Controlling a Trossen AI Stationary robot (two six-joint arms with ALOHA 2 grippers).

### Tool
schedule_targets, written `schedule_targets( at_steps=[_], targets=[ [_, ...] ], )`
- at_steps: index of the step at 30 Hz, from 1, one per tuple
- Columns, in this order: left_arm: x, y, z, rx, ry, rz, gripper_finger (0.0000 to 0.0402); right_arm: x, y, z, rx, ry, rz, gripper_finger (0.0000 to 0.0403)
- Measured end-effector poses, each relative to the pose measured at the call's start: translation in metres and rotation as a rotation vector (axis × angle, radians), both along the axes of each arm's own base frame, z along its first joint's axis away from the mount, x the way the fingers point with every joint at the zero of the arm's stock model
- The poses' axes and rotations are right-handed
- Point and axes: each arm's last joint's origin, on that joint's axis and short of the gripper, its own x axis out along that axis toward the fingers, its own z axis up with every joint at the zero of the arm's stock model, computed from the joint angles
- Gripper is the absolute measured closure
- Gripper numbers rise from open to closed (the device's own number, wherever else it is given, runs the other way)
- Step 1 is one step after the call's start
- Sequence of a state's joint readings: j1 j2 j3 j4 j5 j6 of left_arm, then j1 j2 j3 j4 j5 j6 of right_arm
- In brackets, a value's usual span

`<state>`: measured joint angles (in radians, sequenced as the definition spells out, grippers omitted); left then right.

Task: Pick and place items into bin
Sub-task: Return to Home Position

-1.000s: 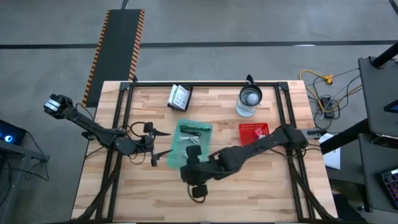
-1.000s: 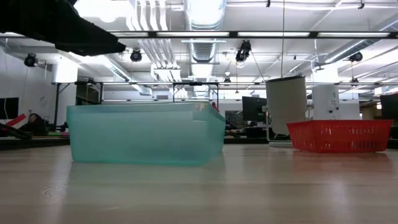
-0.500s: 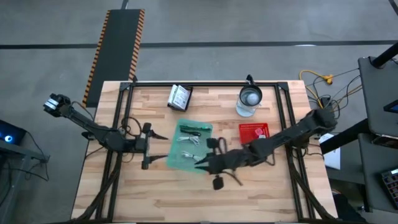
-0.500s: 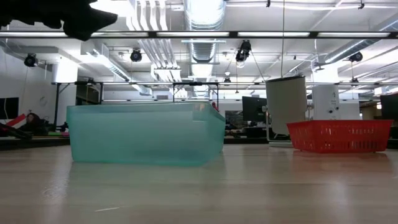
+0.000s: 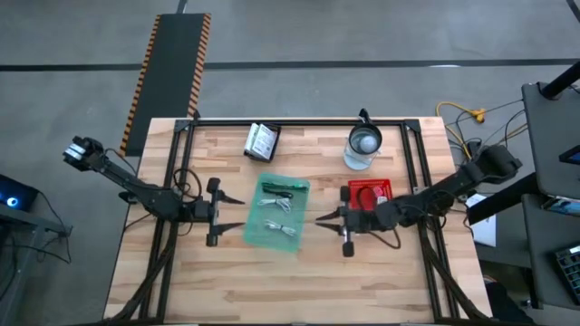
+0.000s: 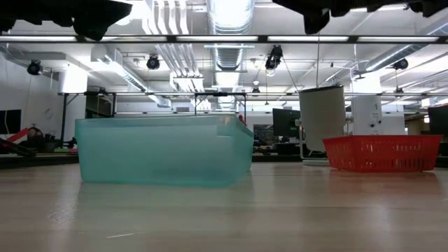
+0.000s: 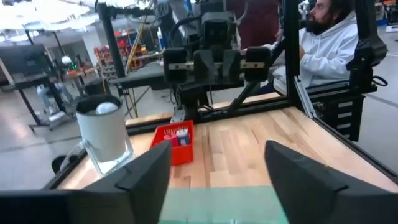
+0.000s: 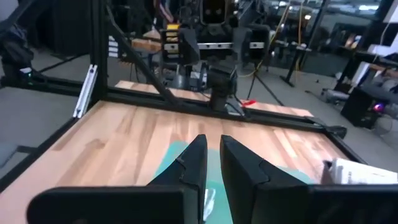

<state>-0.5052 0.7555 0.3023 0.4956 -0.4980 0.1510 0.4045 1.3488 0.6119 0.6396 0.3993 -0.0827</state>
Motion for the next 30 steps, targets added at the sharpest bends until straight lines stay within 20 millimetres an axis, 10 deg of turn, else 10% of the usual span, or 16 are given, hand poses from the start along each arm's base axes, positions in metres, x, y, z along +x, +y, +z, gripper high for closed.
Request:
schedule_targets(
  at_steps=[13,30],
  targets=[
    [0.008,0.014,-0.001,0.079,-0.05,0.119,0.0392,-0.02,-0.01,-0.02,-0.022,-0.003,-0.022,0.0369],
    [-0.023,0.034,-0.035,0.076,-0.089,0.163,0.0401,-0.02,-0.01,-0.024,-0.025,0.009,-0.022,0.0369]
  ],
)
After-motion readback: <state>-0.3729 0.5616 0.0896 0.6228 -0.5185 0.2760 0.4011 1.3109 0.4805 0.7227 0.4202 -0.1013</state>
